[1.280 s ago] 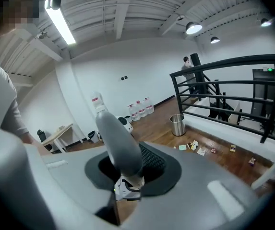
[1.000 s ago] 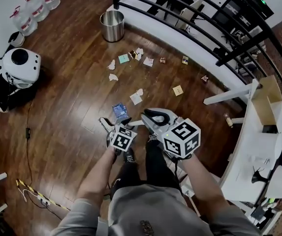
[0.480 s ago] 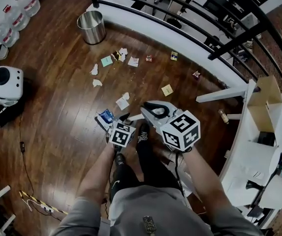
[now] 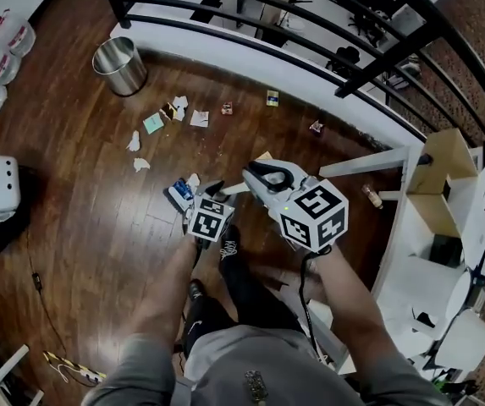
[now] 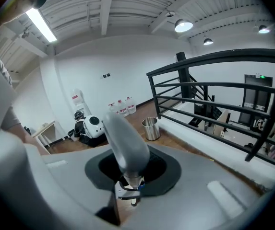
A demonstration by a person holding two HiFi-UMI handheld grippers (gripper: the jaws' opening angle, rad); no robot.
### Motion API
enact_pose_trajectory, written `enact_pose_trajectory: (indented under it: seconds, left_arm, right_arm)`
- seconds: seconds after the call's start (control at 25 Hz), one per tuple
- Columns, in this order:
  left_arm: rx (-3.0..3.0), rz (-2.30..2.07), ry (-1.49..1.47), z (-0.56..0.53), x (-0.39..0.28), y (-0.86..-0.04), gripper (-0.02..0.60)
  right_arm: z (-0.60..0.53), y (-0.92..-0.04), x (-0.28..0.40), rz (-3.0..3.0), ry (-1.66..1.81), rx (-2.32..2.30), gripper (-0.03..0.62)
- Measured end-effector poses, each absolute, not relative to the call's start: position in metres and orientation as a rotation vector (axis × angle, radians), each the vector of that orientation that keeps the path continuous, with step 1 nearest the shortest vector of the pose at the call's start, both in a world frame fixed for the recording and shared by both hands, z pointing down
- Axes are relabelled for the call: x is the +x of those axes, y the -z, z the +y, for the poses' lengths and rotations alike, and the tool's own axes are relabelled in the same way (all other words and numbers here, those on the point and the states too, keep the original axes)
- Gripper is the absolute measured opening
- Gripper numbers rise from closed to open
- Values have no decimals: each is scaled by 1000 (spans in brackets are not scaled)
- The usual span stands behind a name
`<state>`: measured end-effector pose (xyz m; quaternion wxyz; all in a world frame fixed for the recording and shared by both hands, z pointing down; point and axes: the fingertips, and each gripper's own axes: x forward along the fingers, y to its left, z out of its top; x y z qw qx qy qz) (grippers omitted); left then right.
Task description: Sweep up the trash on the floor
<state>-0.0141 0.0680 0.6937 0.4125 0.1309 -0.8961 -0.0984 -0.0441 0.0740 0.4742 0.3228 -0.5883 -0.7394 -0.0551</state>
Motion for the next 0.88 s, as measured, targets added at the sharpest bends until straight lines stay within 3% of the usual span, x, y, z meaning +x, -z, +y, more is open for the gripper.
enact_pose_trajectory:
  seconds: [0.44, 0.88]
  left_arm:
    - [432, -2250, 202, 37, -107, -682, 152]
    - [372, -2266, 145, 87, -99, -648, 140]
  right_arm:
    - [44, -460, -128, -2011, 131, -1483, 57]
    - [93, -424, -118, -1989, 64, -1619, 58]
